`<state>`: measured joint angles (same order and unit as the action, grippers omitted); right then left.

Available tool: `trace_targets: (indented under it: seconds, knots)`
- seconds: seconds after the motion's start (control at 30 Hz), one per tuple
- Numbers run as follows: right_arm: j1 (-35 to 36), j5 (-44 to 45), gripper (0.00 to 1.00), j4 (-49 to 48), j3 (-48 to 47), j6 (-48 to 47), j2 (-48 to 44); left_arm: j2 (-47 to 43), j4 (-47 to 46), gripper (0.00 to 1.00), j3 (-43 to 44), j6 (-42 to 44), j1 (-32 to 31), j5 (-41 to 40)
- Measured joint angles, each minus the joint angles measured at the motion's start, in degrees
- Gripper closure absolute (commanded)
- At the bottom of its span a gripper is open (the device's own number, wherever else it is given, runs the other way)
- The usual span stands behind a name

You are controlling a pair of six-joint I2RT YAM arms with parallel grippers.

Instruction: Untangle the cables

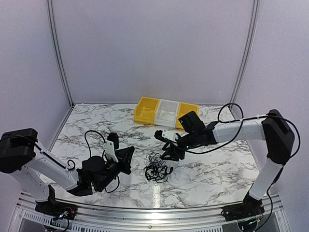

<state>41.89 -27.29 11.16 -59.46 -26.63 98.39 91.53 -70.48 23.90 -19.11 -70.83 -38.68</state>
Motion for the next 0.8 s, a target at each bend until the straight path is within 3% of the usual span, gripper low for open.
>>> trace_targets:
  seconds: [0.07, 0.2, 0.47, 0.57, 0.7, 0.8]
  knots:
    - [0.81, 1.09, 0.48, -0.39, -0.63, -0.09, 2.19, -0.13, 0.0, 1.0, -0.04, -0.46, 0.0, -0.2]
    - [2.67, 3.23, 0.59, -1.55, -1.05, -0.57, 5.49, -0.24, 0.0, 1.0, -0.04, -1.14, 0.0, -0.37]
    - [3.39, 3.72, 0.55, -2.36, -1.05, -1.2, 7.63, -1.01, 0.02, 1.0, -0.04, -1.53, -0.07, -0.26]
    - [3.39, 3.26, 0.49, -2.64, -1.05, -1.29, 7.63, -1.44, 0.17, 1.0, -0.04, -1.95, -0.07, -0.17]
    - [3.69, 3.48, 0.33, -2.62, -1.2, -1.29, 7.58, -1.57, 0.52, 1.0, -0.04, -2.84, -0.11, -0.15]
    - [4.44, 4.74, 0.31, -2.29, -1.7, -2.38, 6.88, -1.75, 1.4, 1.0, -0.04, -3.26, -0.15, -0.15]
